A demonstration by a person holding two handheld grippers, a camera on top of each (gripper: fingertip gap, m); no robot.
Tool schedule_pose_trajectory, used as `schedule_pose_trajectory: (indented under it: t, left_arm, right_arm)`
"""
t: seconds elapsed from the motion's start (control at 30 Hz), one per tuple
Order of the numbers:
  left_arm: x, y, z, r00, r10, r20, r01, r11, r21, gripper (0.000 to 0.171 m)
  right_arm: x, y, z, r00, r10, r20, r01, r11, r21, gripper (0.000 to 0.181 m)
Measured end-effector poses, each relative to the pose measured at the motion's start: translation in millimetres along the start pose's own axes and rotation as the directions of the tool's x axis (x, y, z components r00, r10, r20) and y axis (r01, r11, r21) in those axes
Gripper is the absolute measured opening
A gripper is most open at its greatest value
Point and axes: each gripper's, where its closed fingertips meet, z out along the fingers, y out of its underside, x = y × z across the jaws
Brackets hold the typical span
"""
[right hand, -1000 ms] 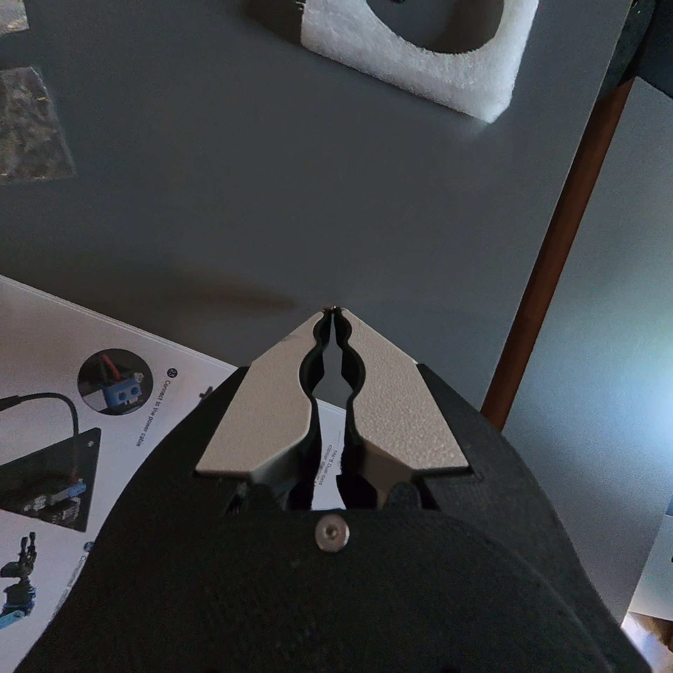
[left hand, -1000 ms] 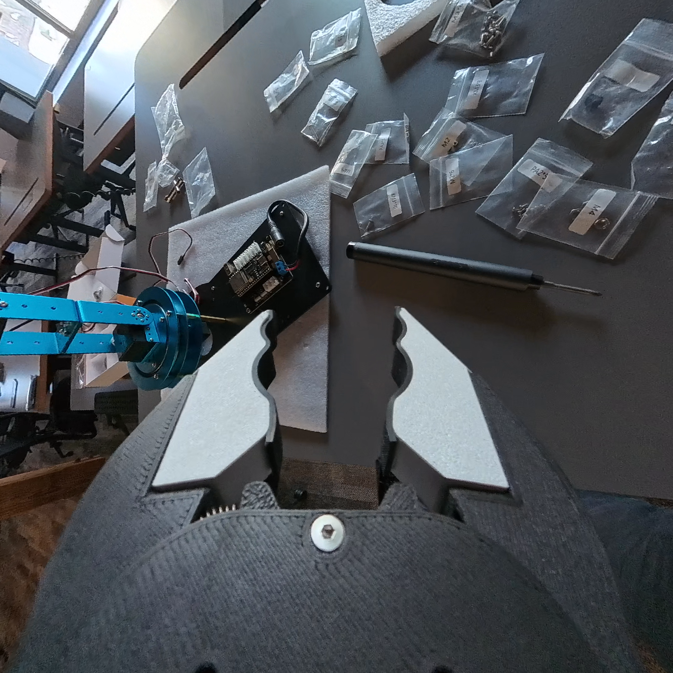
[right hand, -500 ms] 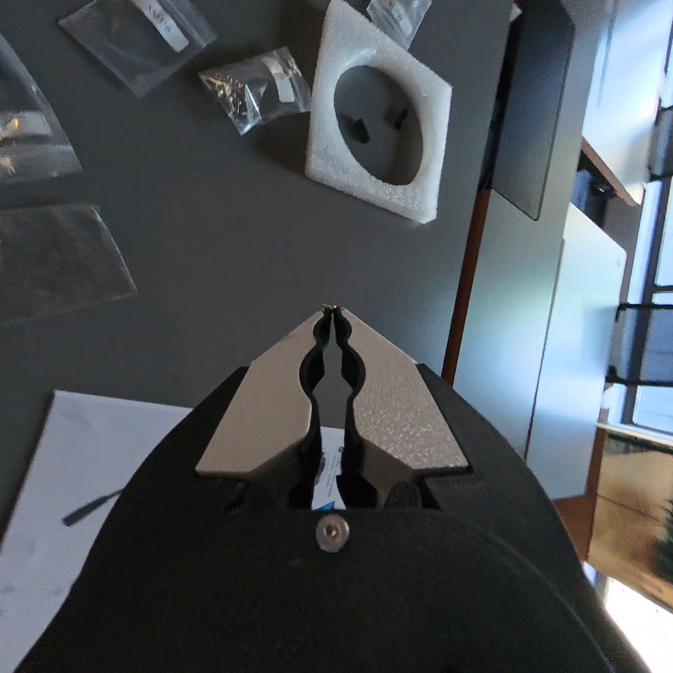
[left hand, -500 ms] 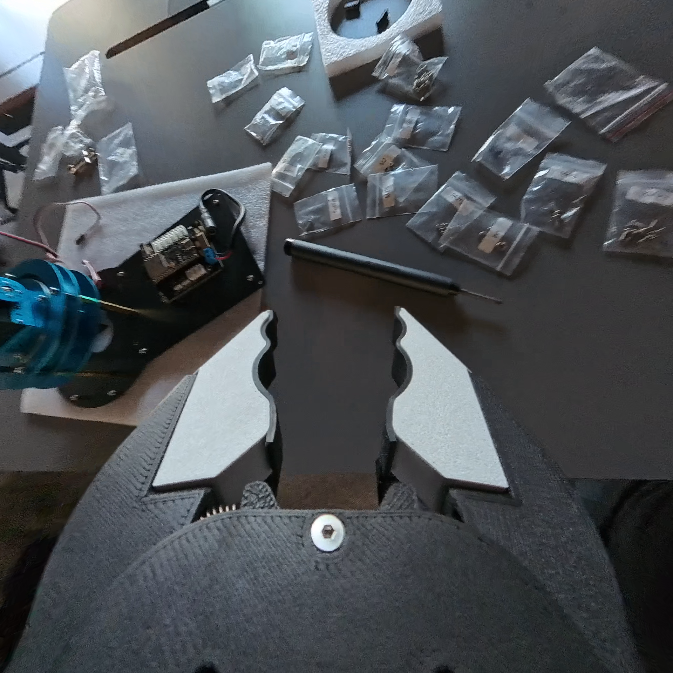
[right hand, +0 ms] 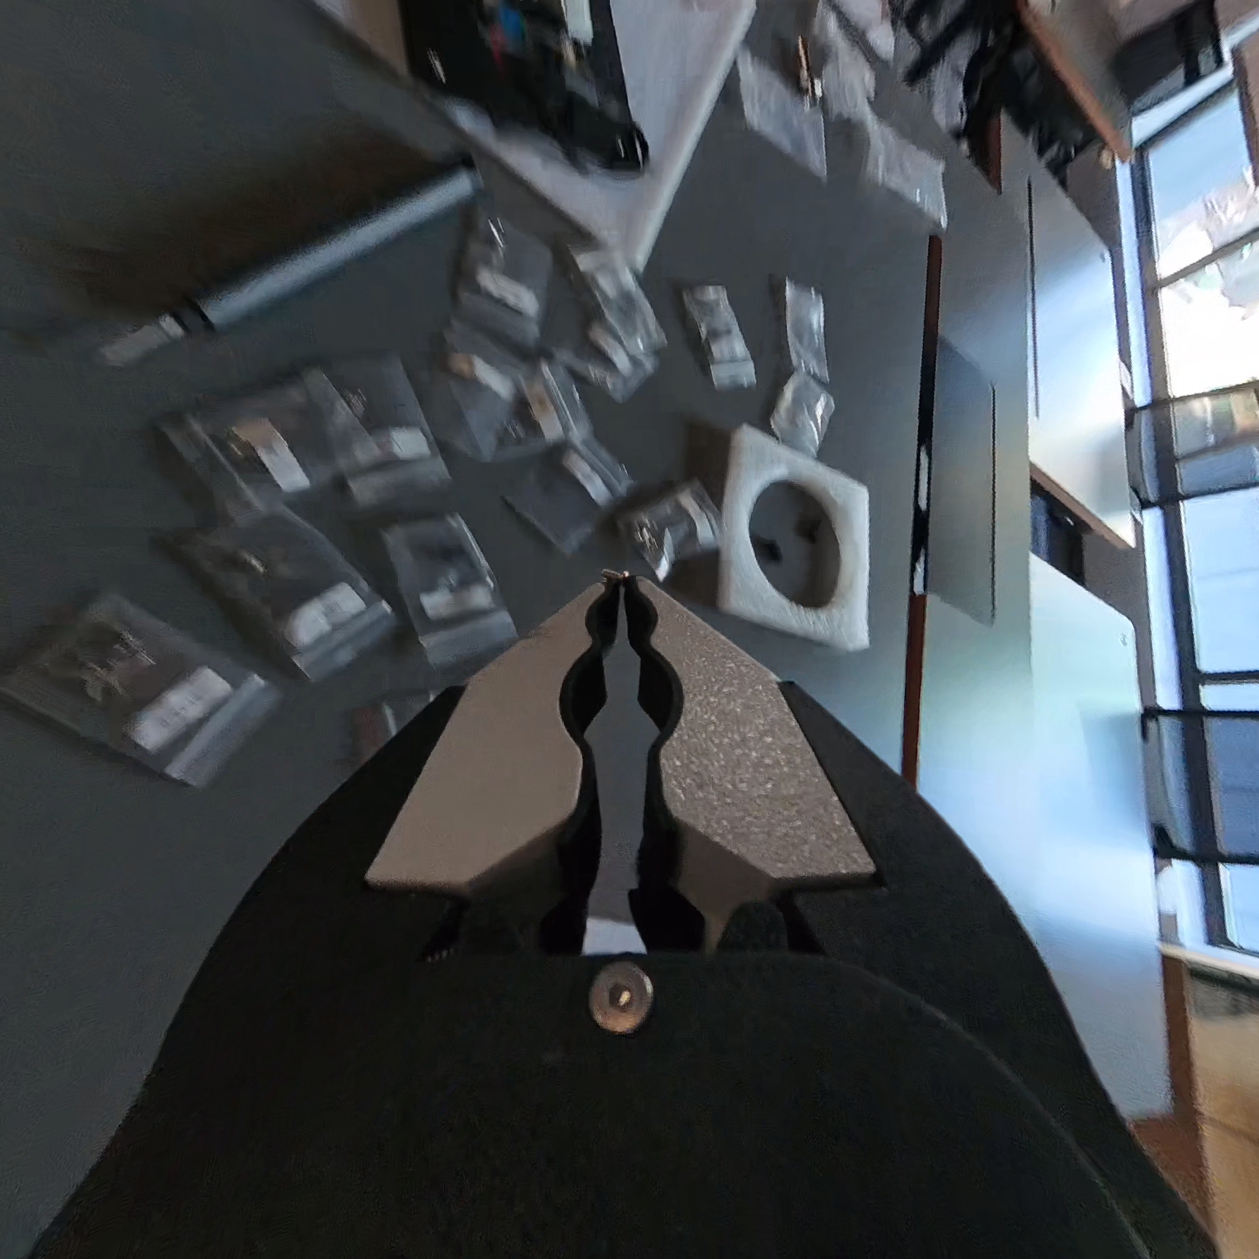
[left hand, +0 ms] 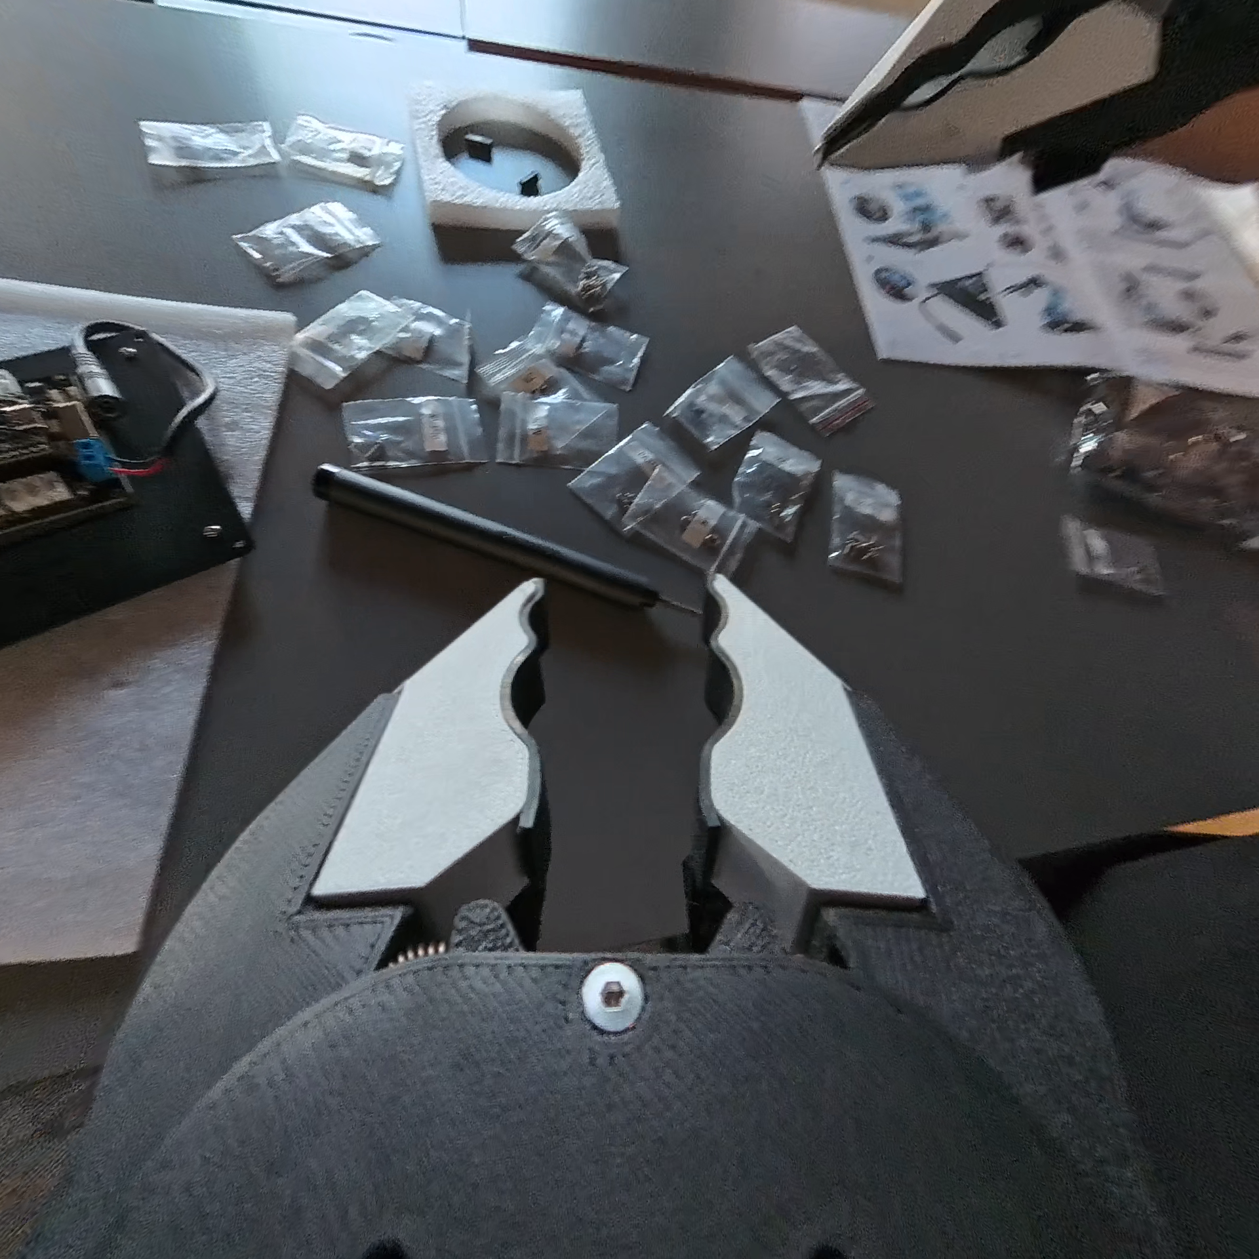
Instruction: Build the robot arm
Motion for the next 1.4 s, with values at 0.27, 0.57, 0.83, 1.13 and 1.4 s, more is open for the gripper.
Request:
schedule_pose_trajectory:
  t: [0.27,0.57,0.83,1.13,1.4]
  left_arm:
    - [2.0,-26.7,-14.4,0.922,-0.188,-0.338,0.258,0.95,0.175,0.026]
    - [-43.5,-23.8,-30.9,0.769,-0.324,-0.55,0.458,0.88,0.122,0.005]
    - [-88.8,-35.9,-46.3,0.654,-0.318,-0.687,0.516,0.851,0.097,0.017]
    - [-95.4,-29.9,-39.7,0.612,-0.302,-0.731,0.462,0.887,0.021,0.005]
    - [-77.7,-30.7,-32.1,0.584,-0.301,-0.754,0.44,0.898,-0.018,0.001]
  right_arm:
    - [-53.9,-105.5,24.0,0.994,0.001,0.113,-0.028,0.971,0.237,0.001]
    - [-97.2,-183.5,66.3,0.995,0.068,0.078,-0.091,0.937,0.339,0.0]
    - [-103.1,-219.8,112.7,0.984,0.177,0.005,-0.169,0.935,0.312,0.001]
    - [-103.2,-220.6,118.6,0.969,0.243,-0.048,-0.219,0.932,0.289,0.0]
    - [-102.5,-206.3,108.0,0.962,0.27,-0.04,-0.247,0.924,0.291,0.0]
